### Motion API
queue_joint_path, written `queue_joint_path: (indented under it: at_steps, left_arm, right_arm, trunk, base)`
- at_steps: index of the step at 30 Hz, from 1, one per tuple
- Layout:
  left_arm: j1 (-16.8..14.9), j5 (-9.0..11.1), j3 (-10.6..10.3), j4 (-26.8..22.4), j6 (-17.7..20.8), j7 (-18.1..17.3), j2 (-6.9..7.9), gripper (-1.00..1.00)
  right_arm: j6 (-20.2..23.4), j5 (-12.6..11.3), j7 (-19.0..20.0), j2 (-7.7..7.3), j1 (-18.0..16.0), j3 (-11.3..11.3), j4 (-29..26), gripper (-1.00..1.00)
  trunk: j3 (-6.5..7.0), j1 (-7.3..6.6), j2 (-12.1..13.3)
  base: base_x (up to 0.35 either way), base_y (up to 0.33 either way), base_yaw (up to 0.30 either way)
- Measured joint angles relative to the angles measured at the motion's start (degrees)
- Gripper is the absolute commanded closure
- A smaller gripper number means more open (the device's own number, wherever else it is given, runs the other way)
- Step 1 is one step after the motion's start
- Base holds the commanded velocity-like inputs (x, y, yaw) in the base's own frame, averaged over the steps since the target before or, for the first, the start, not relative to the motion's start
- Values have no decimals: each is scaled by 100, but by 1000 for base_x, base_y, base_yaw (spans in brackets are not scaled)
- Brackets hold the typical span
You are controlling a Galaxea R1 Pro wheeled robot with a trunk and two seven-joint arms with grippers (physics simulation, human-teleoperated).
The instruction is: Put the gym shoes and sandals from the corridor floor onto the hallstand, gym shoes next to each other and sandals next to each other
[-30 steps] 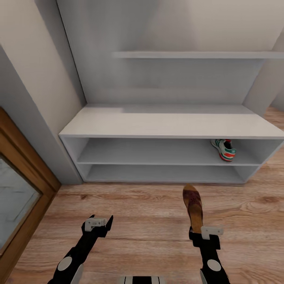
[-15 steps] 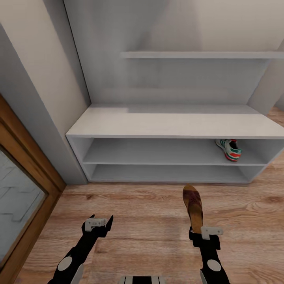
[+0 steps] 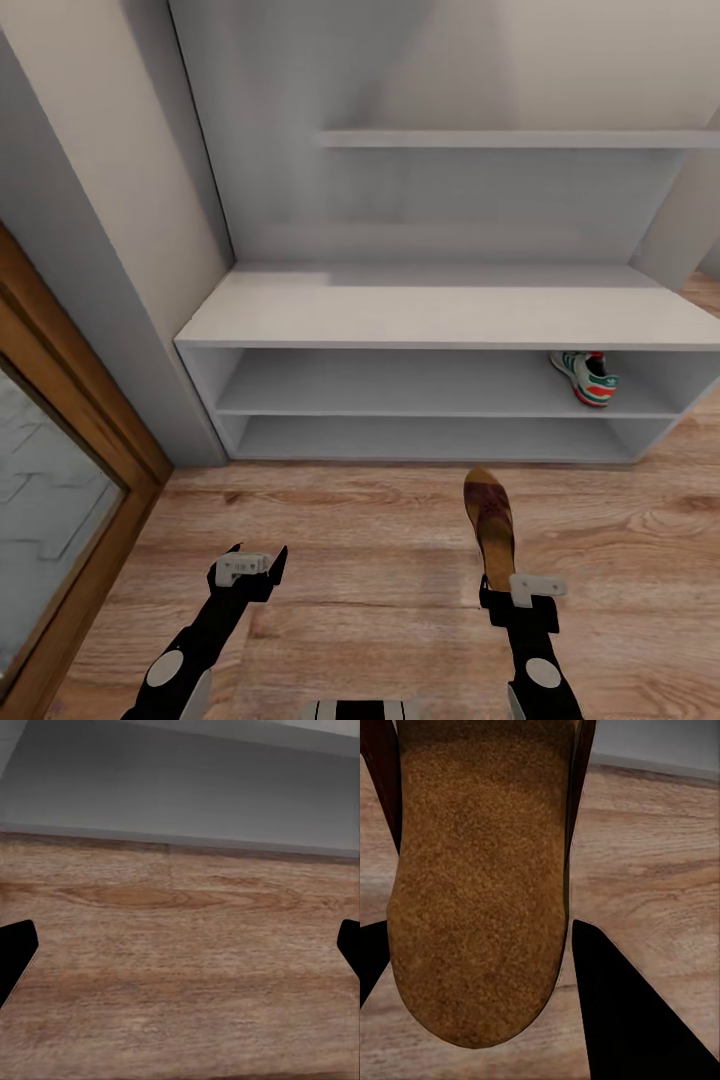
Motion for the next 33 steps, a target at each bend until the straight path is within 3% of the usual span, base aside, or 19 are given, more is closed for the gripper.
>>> queue_joint_path:
  at_steps: [16,33]
  left_arm:
    - [0,0,1,5,0,0,0,-100]
    - [0,-1,-10,5,0,0,-2,-100]
  right_arm:
    - [0,-4,0,-2,0,0,-3,100]
    - [19,-3,-10,30,-16,8,-1,100]
  trunk:
    - [0,0,0]
    - [0,0,0]
  base:
    - [-131,244,0]
    - [-25,39,0]
